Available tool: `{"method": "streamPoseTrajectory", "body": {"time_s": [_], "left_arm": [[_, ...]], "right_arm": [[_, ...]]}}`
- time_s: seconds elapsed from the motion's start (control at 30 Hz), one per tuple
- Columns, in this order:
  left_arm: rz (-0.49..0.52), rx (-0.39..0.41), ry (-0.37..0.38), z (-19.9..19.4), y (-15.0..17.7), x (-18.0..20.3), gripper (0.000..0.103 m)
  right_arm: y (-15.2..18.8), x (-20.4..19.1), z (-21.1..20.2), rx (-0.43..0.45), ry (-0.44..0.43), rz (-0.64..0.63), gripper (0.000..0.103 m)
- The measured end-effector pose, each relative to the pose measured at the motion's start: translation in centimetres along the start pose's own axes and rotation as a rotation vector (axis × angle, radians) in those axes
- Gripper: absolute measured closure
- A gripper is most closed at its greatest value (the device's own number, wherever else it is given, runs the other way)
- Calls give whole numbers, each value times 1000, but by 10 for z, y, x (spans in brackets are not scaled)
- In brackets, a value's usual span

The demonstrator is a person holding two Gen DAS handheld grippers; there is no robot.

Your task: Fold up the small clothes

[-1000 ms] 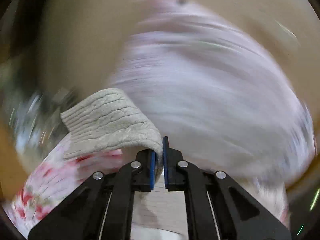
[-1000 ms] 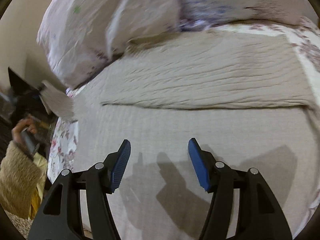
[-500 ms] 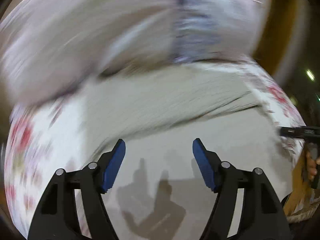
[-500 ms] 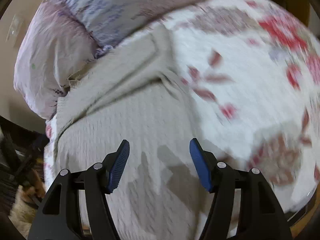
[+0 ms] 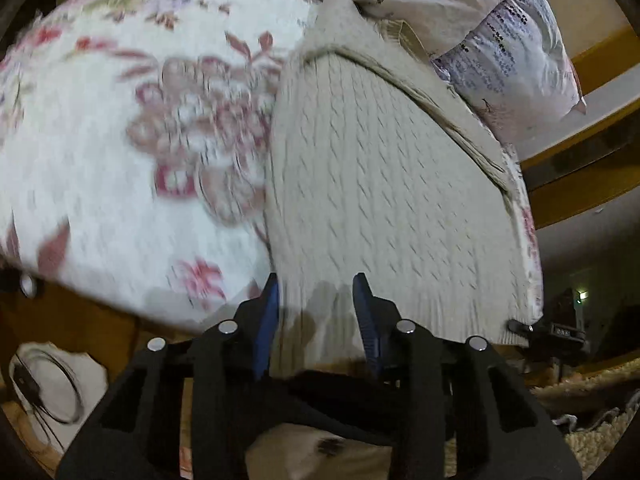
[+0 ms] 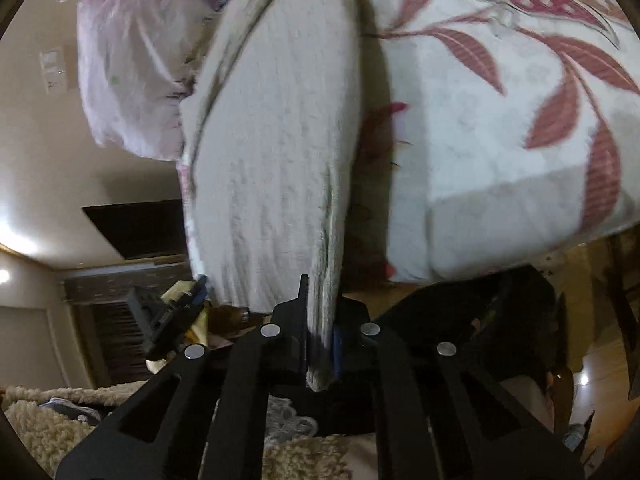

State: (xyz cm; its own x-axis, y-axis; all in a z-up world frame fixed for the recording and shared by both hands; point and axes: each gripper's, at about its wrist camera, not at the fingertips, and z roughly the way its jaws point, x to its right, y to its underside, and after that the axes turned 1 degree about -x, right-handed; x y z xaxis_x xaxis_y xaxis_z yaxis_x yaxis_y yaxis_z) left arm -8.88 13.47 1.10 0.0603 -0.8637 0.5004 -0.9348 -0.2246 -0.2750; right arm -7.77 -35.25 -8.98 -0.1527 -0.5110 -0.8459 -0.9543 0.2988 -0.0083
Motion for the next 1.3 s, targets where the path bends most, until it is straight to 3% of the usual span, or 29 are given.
{"method": "streamPoseTrajectory", "body": {"time_s": [0.13,0.2,0.37,0.47,0.5,0.57,0.6,0.63,0.7,0.77,0.83,0.97,1.07,1.1,1.13,1.2,1.3], "left_arm": [[-61,-51,78,12,-2,5,95],[-62,-35,129,17,-22,14,95],[58,146,202,5,-131,53,96],[115,278,177,8,-210,76,95],[125,304,156,11,-230,80,90],[114,321,80,28,-270,86,58],[94,314,35,35,-281,83,34],[67,300,-19,41,-289,77,30],[43,264,-21,46,-291,59,29],[46,226,-12,51,-282,43,30],[24,139,15,68,-277,24,35],[-58,43,122,97,-271,7,50],[-88,69,164,105,-270,8,58],[-133,58,202,111,-271,5,75],[-169,41,236,114,-272,3,82],[-208,59,250,111,-272,3,84],[-159,92,393,88,-270,53,87]], "right_arm": [[-14,-23,-10,59,-75,-66,95],[-31,-41,-16,115,-114,-99,95],[-104,-89,-34,311,-196,-170,95],[-165,-117,-36,451,-188,-189,95],[-181,-121,-33,482,-174,-185,94],[-222,-121,-25,535,-116,-137,80],[-235,-120,-20,544,-83,-115,57],[-244,-116,-15,557,-23,-79,45],[-237,-104,-10,549,-33,-56,44],[-222,-94,-5,529,11,-88,39],[-213,-82,1,503,58,-86,39],[-210,-68,5,493,24,-36,39],[-209,-69,6,486,15,-47,39],[-211,-70,6,479,15,-51,39],[-211,-70,6,476,16,-53,39],[-211,-68,3,470,18,-56,39],[-207,-64,-9,489,22,-62,39]]}}
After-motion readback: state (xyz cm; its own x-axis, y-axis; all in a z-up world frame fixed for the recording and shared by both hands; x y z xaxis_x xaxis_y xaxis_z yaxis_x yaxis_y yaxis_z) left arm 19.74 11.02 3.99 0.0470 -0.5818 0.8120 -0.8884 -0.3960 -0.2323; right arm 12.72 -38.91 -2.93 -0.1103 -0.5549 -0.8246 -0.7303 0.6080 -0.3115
